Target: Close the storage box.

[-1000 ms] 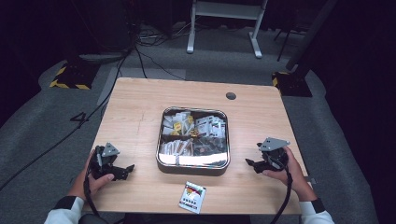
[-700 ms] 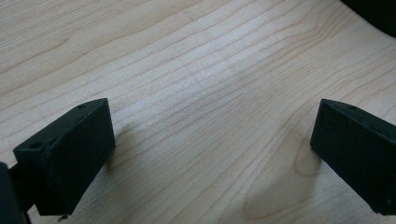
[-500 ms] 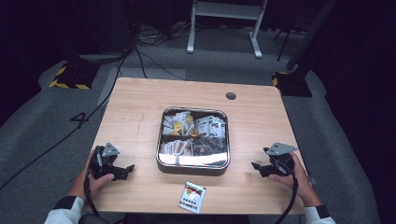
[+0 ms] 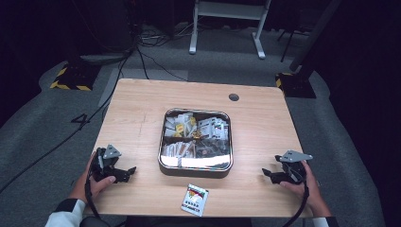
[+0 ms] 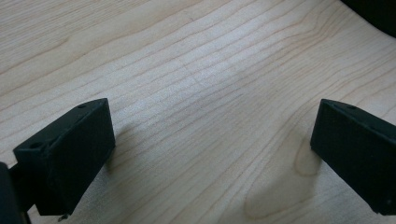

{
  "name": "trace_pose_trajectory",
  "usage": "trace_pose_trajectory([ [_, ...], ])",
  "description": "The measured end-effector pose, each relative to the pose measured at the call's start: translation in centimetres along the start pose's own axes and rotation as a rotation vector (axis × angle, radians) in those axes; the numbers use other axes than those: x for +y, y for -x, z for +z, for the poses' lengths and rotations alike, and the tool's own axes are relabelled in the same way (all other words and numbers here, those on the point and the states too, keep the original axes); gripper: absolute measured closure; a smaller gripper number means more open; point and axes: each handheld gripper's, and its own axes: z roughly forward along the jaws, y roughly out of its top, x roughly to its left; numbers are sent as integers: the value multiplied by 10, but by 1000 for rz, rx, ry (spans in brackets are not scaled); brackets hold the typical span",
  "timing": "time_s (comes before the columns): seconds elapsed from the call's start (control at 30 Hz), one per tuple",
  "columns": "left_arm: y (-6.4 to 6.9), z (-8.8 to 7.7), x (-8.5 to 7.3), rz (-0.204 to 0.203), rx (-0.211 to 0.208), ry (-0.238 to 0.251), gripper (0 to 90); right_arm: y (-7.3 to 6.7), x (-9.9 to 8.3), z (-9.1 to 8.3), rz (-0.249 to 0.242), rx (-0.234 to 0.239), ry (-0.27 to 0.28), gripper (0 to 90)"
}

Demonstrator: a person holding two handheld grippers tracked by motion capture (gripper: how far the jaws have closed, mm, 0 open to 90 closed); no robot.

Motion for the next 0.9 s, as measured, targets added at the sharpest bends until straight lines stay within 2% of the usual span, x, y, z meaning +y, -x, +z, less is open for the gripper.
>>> trace_pose_trajectory([
  [0.27,0,0,0,-2,-2,0,0,3,-19,-4,74,1,0,196],
  [0.33,0,0,0,-2,-2,0,0,4,-23,-4,104,8,18,200],
  [0.5,0,0,0,-3,-2,0,0,2,-26,-5,118,-11,34,194],
  [0.9,0,1,0,-6,-1,2,0,1,-26,-4,123,-15,33,194],
])
